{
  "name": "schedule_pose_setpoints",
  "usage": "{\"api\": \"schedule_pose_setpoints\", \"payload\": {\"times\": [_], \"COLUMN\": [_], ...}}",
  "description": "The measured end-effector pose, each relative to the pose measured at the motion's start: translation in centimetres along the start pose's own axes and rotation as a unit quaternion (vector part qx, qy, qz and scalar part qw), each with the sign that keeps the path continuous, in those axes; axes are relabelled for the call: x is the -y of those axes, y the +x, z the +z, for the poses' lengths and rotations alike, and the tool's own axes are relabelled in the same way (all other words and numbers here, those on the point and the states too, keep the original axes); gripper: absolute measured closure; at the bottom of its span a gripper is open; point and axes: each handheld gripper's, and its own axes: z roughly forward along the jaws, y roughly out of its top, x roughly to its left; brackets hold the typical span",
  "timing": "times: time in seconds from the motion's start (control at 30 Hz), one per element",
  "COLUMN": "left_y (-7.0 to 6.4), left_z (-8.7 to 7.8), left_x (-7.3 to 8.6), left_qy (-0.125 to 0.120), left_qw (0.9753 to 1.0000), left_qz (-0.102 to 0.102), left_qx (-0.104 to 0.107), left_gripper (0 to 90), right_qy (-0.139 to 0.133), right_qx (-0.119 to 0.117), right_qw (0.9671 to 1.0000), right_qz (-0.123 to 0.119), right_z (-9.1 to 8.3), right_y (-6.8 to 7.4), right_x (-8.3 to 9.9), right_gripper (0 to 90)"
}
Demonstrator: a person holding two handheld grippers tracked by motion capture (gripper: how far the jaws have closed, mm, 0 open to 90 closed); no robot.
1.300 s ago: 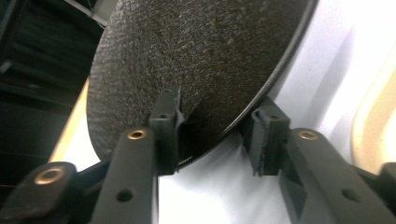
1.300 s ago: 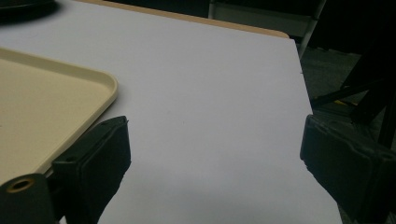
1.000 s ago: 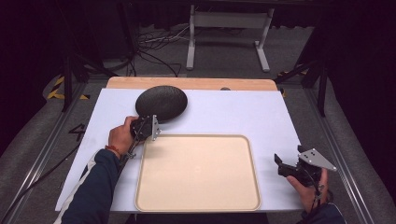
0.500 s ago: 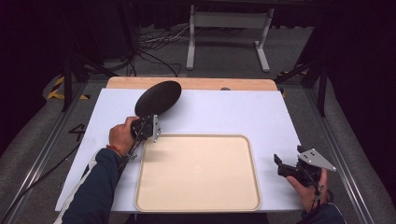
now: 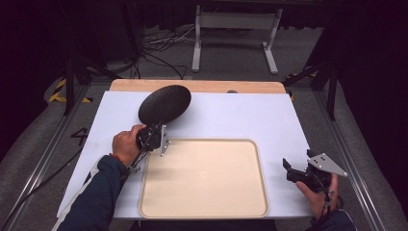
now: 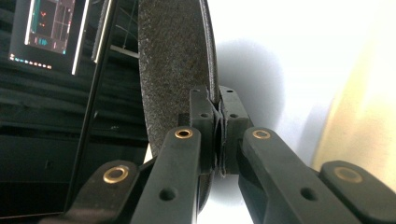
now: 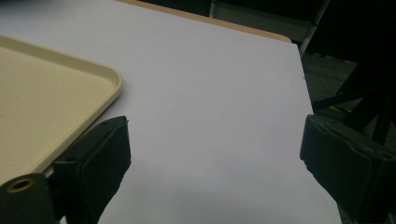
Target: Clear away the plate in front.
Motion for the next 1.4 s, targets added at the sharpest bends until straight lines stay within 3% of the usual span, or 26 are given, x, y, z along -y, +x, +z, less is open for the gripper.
{"api": "schedule_pose_setpoints", "payload": {"times": [0.1,0.3,0.33,0.4,0.57,0.67,0.73,0.9,0.97,1.1,1.2,1.23,1.33,1.4], "left_y": [0.1,-0.3,-0.3,-0.8,-1.7,-2.6,-2.9,-4.0,-4.7,-5.9,-6.7,-6.9,-7.5,-8.0], "left_z": [-1.0,-4.8,-4.8,-6.5,-8.7,-10.6,-11.1,-12.9,-13.5,-14.5,-15.1,-15.4,-15.7,-16.1], "left_x": [-0.2,-1.1,-1.1,-1.7,-2.5,-3.4,-3.6,-4.8,-5.3,-6.0,-6.4,-6.6,-6.7,-6.9], "left_qy": [-0.007,-0.05,-0.05,-0.063,-0.086,-0.113,-0.116,-0.144,-0.154,-0.163,-0.178,-0.178,-0.185,-0.185], "left_qw": [0.9999,0.9986,0.9986,0.9979,0.9962,0.9935,0.993,0.9891,0.9871,0.9846,0.9809,0.9801,0.9783,0.9766], "left_qz": [-0.009,-0.018,-0.018,0.001,0.006,0.018,0.022,0.022,0.032,0.039,0.048,0.06,0.057,0.073], "left_qx": [0.001,-0.005,-0.005,-0.01,-0.005,0.001,0.003,0.022,0.03,0.048,0.061,0.065,0.074,0.082], "left_gripper": [87.3,87.3,87.3,87.3,87.3,87.3,87.3,87.3,87.3,87.3,87.2,87.2,87.2,87.2], "right_qy": [-0.001,-0.003,-0.003,-0.004,-0.003,-0.003,-0.003,-0.004,-0.005,-0.004,-0.004,-0.005,-0.005,-0.002], "right_qx": [0.001,0.003,0.003,0.001,0.001,0.002,0.002,0.003,0.003,0.001,0.001,0.0,0.0,-0.003], "right_qw": [1.0,1.0,1.0,1.0,1.0,1.0,1.0,1.0,1.0,1.0,1.0,1.0,1.0,1.0], "right_qz": [0.001,0.002,0.002,0.002,0.002,0.0,0.001,0.002,0.0,0.002,0.003,0.003,0.003,0.003], "right_z": [-0.1,-0.1,-0.1,-0.2,-0.2,-0.2,-0.2,-0.2,-0.3,-0.3,-0.3,-0.3,-0.3,-0.2], "right_y": [0.0,0.0,0.0,0.0,0.1,0.1,0.1,0.1,0.1,0.0,0.0,0.0,0.0,0.1], "right_x": [0.0,-0.1,-0.1,-0.1,-0.1,-0.1,-0.1,-0.2,-0.2,-0.2,-0.1,-0.1,-0.1,-0.1], "right_gripper": [8.7,8.8,8.8,8.8,8.8,8.7,8.7,8.7,8.7,8.7,8.8,8.8,8.8,8.8]}}
